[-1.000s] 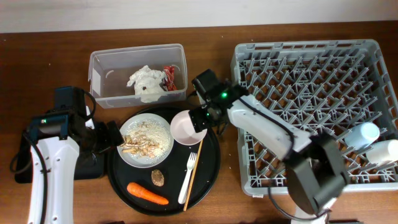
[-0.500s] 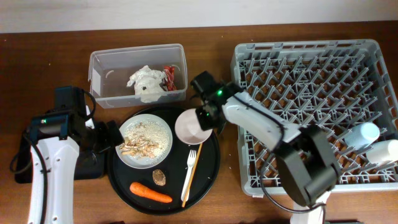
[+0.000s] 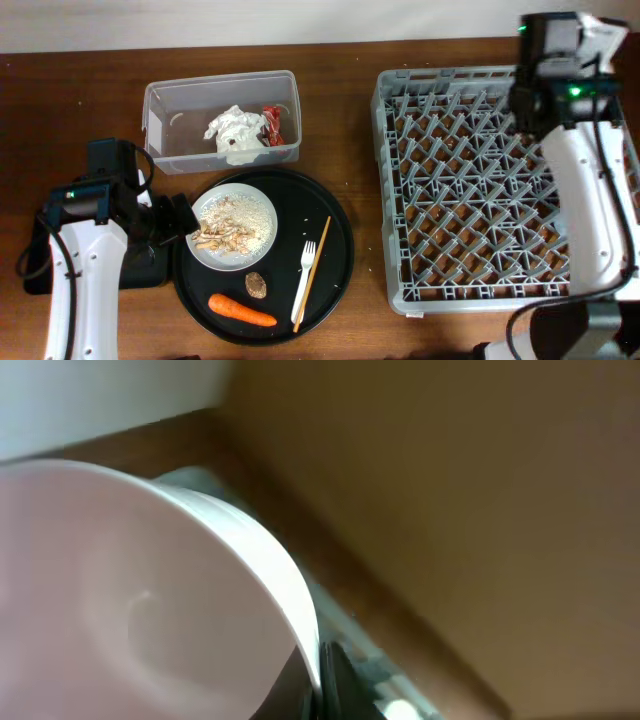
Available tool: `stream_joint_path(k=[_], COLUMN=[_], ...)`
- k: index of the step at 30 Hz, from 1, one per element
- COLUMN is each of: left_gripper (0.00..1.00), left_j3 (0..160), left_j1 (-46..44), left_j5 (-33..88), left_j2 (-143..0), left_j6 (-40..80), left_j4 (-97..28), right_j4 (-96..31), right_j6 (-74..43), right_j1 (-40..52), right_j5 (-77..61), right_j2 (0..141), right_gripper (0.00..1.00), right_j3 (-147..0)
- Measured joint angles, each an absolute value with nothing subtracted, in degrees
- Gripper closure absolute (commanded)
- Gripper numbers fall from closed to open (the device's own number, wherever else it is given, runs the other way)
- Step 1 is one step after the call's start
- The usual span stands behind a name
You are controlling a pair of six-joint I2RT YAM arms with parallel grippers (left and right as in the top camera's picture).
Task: Sort waste into correct bins and load items into the dishwasher rack
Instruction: 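Grasp the pink bowl with the right gripper and lift it to the rack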
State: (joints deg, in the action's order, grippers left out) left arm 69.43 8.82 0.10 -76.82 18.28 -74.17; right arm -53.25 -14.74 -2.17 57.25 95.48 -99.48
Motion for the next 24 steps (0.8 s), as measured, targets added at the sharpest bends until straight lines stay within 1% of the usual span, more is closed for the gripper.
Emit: stream_joint_path(k=[3,7,11,16,21,24], left_gripper=[0.01,0.01,0.01,0.01,0.01,0.01], left_j3=[69.4,69.4,69.4,69.4,69.4,69.4], left_j1=[8.8,8.8,8.8,8.8,8.8,8.8], left_j5=[0.1,0.1,0.2,0.3,0.3,0.3], left_j2=[-76.8,-76.8,-76.8,-76.8,-76.8,-76.8], left_j6=[18.3,18.3,18.3,18.5,19.1,19.1], left_j4=[-74.3,-74.5,-75.2,-75.7,-75.7,-75.7], right_j4=[-50.1,-46.5,-42.0,-41.5,-41.1,-38.5], right_j6=[-15.2,-15.3,-14.8,-14.7,-14.8,-14.8], right_j1=[-7.8,-13.0,-13.1,-12.9,-11.3,-10.1], right_j5=[62.9,64.3,64.6,64.6,62.7,63.1], right_j2=[98.7,105.4,110.4,117.4,118.4,118.3], right_gripper=[0.96,0.96,0.96,0.96,0.96,0.96], right_j3=[-99.5,-99.5,-99.4,-99.4,-98.3,-94.2])
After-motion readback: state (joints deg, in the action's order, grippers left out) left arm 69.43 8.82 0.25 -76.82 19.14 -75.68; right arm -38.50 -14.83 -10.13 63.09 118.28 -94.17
